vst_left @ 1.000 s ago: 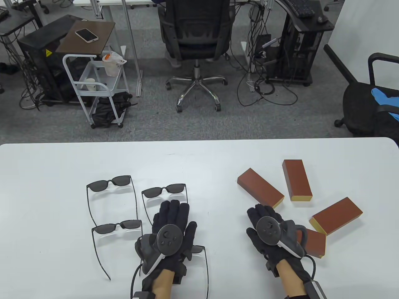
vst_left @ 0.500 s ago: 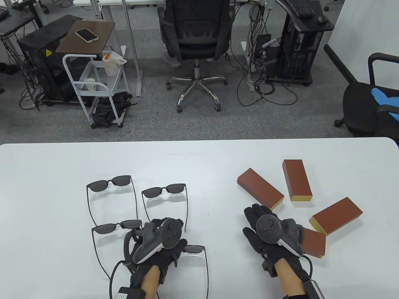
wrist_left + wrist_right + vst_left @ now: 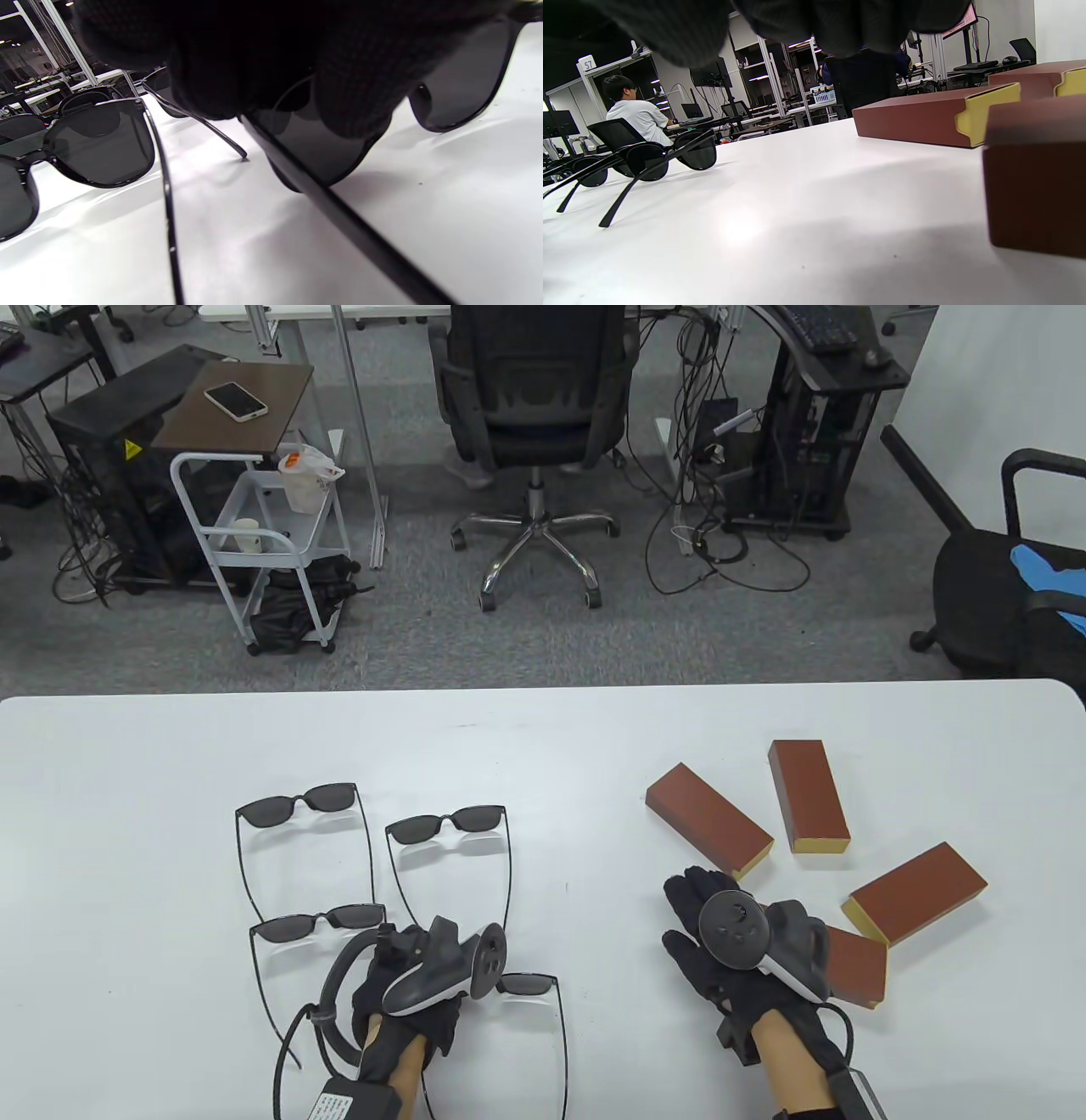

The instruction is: Slide to open storage boxes and store sunglasses

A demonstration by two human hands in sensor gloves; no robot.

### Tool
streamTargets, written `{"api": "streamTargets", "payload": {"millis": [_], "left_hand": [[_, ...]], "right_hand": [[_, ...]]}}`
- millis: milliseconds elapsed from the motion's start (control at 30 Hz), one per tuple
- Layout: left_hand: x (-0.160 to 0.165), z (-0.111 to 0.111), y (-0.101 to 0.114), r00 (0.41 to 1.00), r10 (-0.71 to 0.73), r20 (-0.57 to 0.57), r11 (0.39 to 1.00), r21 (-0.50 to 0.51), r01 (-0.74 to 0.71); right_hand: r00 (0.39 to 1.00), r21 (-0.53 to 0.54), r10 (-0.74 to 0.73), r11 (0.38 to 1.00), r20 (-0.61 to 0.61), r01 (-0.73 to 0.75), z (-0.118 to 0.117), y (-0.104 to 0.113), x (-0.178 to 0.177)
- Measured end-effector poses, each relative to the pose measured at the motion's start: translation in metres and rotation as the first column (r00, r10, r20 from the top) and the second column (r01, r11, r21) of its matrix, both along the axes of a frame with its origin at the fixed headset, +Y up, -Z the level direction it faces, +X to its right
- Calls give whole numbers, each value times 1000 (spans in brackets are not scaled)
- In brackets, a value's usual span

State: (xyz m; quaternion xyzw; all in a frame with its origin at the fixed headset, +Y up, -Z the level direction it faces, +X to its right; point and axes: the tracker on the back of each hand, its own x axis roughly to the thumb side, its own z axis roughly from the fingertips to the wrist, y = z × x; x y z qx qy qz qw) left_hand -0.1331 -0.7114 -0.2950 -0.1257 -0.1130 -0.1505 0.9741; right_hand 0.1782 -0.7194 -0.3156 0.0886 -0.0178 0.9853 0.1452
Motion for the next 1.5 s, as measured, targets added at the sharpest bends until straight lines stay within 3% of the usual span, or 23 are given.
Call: {"api": "streamTargets", "payload": {"millis": [267,633,900,1167,1233,1333,1467,1500], "left_hand": [[2,-1,0,997,50,-54,999,0,-50],[23,-3,44,959,281,24,943,179,-280],[49,-6,61,902,402,157,883,193,-428],[61,-6,70,862,469,192,848,175,-500],[58,-8,72,831,529,170,817,162,-553],[50,-12,71,739,664,114,724,144,-674],[35,-15,63,514,858,17,509,109,-854],[30,-15,59,420,908,-13,419,99,-903]], "right_hand": [[1000,-11,-29,1000,-11,28,0,-1,1],[983,-8,-173,985,-59,173,-1,2,7],[924,-48,-360,933,-131,357,-1,7,-2],[807,-31,-583,812,-94,583,-1,11,2],[777,-38,-625,781,-79,624,-2,11,5],[743,13,-667,744,-47,669,-1,13,10],[696,63,-718,694,-5,717,0,16,16],[686,83,-728,684,9,725,1,17,17]]}}
